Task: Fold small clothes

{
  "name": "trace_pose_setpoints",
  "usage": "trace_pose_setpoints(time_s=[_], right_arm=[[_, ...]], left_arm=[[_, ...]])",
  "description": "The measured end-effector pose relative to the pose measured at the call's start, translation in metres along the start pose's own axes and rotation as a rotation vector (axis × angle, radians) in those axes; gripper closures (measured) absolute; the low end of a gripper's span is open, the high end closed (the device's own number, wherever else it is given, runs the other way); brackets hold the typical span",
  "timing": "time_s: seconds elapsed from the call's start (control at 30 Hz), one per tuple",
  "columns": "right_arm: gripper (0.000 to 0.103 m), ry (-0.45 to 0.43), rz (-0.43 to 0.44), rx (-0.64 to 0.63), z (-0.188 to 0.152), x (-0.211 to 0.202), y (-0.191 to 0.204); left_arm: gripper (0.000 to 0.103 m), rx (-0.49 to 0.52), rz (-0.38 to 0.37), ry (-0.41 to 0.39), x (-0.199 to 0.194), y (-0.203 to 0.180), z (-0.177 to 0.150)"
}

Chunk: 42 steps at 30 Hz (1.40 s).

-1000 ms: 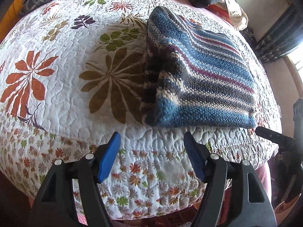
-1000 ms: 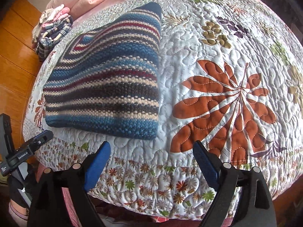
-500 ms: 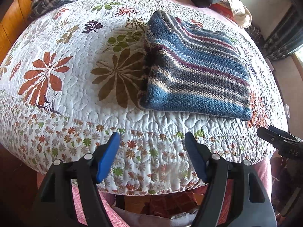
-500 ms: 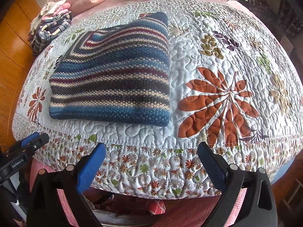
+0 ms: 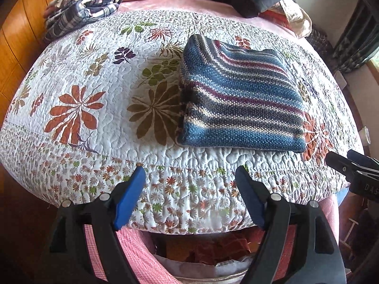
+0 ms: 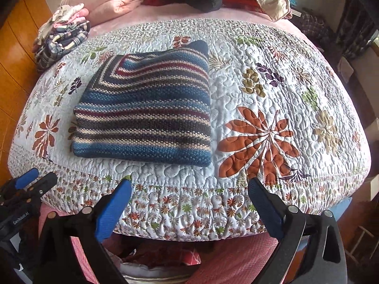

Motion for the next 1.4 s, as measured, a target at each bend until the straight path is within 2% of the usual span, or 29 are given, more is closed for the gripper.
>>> trace_pose_setpoints(time_s=[0.23,0.5,1.4], right_arm=[[0.004,-0.03,-0.01,-0.019,-0.001,-0.022,0.007],[0.004,-0.063,-0.007,-0.019,0.004,-0.038,0.007],[0.004,-0.067,-0.005,0.009,0.008,-0.032,0.001]], left_arm=[[0.023,0.027,0.022,-0.053,-0.025,-0.003,0.007],[0.023,0.036,0.038,-0.069,-0.041,-0.003,0.005],[0.023,0.075,0.053,-0.059,-0.037,-0.019,0.006]])
Point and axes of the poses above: each gripper's, at about its wrist camera, not at the fingertips, and x roughly the way its jaws point, y to its left, z to its top, the point moved 9 cm from there along x, roughly the way its jaws point, and after that the axes turned 5 degrees about z, right-handed, at the moved point
